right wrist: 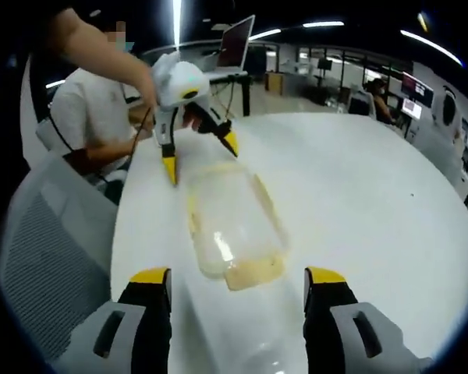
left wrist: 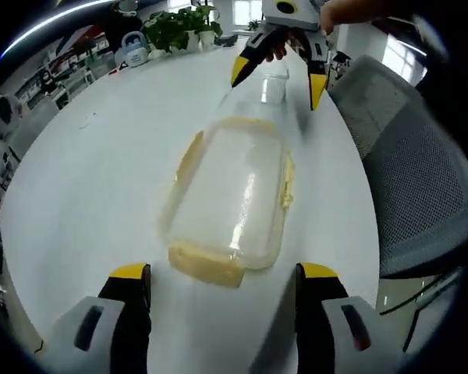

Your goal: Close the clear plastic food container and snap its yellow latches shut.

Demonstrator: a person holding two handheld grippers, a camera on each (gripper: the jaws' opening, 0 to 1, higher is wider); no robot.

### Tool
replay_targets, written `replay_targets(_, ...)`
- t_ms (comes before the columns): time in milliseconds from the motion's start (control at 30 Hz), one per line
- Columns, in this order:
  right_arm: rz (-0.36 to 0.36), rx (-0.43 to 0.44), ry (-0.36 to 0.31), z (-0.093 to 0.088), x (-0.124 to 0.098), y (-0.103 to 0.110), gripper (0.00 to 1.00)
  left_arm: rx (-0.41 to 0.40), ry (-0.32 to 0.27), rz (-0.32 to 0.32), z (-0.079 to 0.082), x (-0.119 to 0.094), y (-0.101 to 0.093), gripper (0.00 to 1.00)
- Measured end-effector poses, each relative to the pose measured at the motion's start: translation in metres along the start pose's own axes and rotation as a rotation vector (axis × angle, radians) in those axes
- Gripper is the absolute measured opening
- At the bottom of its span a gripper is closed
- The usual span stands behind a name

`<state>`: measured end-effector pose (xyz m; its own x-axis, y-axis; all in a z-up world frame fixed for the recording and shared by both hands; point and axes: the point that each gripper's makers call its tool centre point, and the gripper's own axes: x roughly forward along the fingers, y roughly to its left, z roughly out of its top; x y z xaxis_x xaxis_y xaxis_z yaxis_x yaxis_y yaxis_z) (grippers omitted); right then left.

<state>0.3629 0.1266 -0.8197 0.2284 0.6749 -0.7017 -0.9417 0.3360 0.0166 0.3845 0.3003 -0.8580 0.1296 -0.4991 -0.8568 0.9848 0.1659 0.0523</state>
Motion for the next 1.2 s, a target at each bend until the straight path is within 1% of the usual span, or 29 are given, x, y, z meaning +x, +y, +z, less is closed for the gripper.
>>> replay_targets(167,0.032,-0.027,0.048,-0.006,0.008,0.003,0.69,0.032,0.018,-0.025,0.000,0.002,0.001,0.75)
replay_targets(267,0.036,-0.044,0.048,-0.003,0.011,0.003,0.69,0.061,0.032,-0.045,-0.002,0.003,0.000,0.74)
replay_targets(333,0.039,-0.044,0.054,-0.003,0.013,0.002,0.69,0.061,0.035,-0.059,-0.002,0.004,-0.001,0.73)
replay_targets(467,0.047,-0.050,0.084,-0.011,0.016,0.000,0.68,0.074,0.042,-0.071,-0.002,0.005,-0.002,0.73)
replay_targets(633,0.059,-0.088,0.131,-0.019,0.019,-0.003,0.65,0.103,0.062,-0.101,-0.003,0.004,-0.003,0.72)
replay_targets(800,0.051,-0.100,0.142,-0.012,0.025,-0.010,0.62,0.129,0.083,-0.112,-0.002,0.005,-0.001,0.70)
replay_targets(867,0.055,-0.126,0.154,-0.011,0.028,-0.011,0.57,0.126,0.085,-0.110,-0.001,0.005,0.000,0.69)
replay_targets(933,0.061,-0.149,0.161,-0.010,0.029,-0.010,0.52,0.119,0.084,-0.107,0.000,0.005,0.000,0.65)
replay_targets(1000,0.065,-0.163,0.167,-0.010,0.031,-0.008,0.52,0.115,0.083,-0.104,0.002,0.005,0.001,0.61)
replay_targets(1067,0.069,-0.185,0.178,-0.010,0.033,-0.007,0.52,0.119,0.088,-0.105,0.001,0.005,0.002,0.61)
replay_targets(1100,0.064,-0.209,0.188,-0.010,0.033,-0.008,0.52,0.120,0.090,-0.106,0.001,0.006,0.002,0.61)
replay_targets(1167,0.057,-0.243,0.236,-0.015,0.033,-0.011,0.52,0.126,0.097,-0.109,0.001,0.005,0.002,0.60)
replay_targets(1200,0.057,-0.277,0.271,-0.019,0.032,-0.012,0.52,0.131,0.102,-0.111,0.001,0.005,0.002,0.60)
